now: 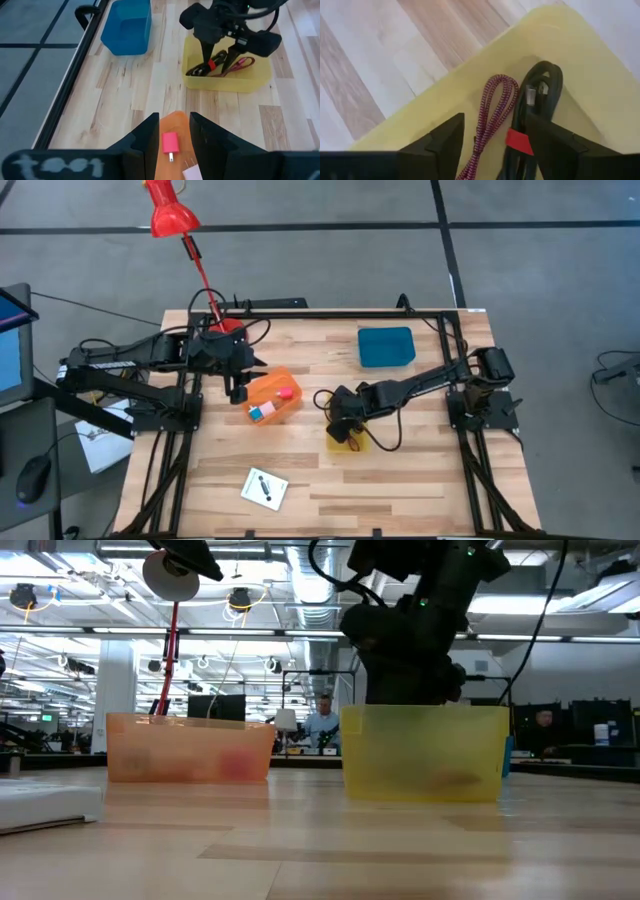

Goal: Pick and place items into bin
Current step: Put the white card reader box into the blue bin

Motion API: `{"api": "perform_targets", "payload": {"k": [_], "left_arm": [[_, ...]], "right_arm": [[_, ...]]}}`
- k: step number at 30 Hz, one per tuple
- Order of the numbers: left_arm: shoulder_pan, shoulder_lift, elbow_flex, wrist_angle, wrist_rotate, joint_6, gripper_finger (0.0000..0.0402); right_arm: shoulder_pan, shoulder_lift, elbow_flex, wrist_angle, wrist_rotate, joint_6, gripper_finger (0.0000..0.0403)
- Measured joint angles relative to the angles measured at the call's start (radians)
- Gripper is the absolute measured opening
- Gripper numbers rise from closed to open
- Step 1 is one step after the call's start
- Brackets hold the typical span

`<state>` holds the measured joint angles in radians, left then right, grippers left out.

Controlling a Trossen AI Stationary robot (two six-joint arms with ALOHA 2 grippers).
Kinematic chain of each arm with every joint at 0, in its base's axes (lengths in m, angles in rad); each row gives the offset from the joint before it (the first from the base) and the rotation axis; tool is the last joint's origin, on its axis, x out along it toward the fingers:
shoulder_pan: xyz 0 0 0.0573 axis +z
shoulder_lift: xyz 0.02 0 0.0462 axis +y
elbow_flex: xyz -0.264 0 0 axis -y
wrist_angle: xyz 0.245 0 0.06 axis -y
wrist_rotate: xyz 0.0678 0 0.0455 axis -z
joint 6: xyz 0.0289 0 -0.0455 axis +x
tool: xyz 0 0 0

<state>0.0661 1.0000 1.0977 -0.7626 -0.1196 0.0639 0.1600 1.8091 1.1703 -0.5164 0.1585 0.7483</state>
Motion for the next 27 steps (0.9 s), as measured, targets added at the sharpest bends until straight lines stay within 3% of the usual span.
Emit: {"api": "perform_targets", "payload": {"k": [8,14,20,27], "left_arm": [[0.000,0.000,0.000,-0.034,0.006,-0.020,0.0098],[-0.013,0.001,-0.014,-0.040,0.122,-0.077,0.0098],[-0.089,0.001,-0.084,-0.040,0.269,-0.098,0.0098],[-0.239,0.001,-0.211,-0.018,0.294,-0.293,0.0098]], "right_arm": [[0.004,0.000,0.055,0.000,-0.004,-0.077,0.0216],[0.026,0.000,0.157,0.002,-0.030,-0.168,0.0198],[0.099,0.000,0.216,0.066,-0.029,-0.371,0.0178],[0.202,0.013,0.220,0.178,-0.030,-0.461,0.0164]]}}
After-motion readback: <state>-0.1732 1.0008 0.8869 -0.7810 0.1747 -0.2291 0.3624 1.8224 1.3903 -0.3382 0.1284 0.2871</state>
